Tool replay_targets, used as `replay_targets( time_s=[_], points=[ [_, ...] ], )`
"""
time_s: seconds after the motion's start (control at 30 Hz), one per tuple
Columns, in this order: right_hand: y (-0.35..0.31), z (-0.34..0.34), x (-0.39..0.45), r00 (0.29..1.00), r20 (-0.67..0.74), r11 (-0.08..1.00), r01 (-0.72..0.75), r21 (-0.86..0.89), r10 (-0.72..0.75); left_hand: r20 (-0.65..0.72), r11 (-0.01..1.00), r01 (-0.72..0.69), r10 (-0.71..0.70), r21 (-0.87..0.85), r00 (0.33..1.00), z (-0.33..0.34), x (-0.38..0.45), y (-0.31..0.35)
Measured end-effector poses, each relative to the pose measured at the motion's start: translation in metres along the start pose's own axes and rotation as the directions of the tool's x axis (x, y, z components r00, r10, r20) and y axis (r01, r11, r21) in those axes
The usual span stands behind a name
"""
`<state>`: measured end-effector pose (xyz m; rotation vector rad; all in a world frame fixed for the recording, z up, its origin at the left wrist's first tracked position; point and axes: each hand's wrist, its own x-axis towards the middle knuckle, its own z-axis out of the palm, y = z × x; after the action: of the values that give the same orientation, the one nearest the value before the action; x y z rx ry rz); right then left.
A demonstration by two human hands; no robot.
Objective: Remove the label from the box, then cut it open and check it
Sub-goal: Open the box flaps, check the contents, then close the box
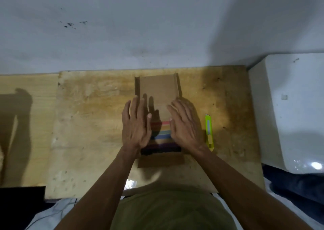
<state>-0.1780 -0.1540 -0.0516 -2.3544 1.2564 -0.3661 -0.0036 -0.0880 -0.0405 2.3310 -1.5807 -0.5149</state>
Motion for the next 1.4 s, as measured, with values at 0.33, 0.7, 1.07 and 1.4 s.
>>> replay_targets(
  time_s=[0.33,0.7,1.07,1.4],
  points=[
    [0.027,0.018,0.006,0.941,0.278,0.972,-0.145,-0.187,0.194,0.317,0.969,0.045,-0.123,0.244,0.94,0.021,0.009,-0.033],
    [0.016,0.017,-0.021,0.978,0.12,0.978,-0.156,-0.138,0.173,0.147,0.973,0.086,-0.119,0.214,0.982,0.014,-0.026,-0.035],
    [-0.007,0.005,-0.068,0.847,-0.073,0.689,-0.375,0.62,0.527,-0.083,0.896,0.194,-0.246,-0.399,0.966,0.006,-0.075,-0.031],
    [-0.022,0.008,-0.068,0.824,0.17,0.551,-0.498,0.67,0.54,-0.081,0.783,0.209,-0.313,-0.585,0.946,0.005,-0.075,-0.013]
  ],
)
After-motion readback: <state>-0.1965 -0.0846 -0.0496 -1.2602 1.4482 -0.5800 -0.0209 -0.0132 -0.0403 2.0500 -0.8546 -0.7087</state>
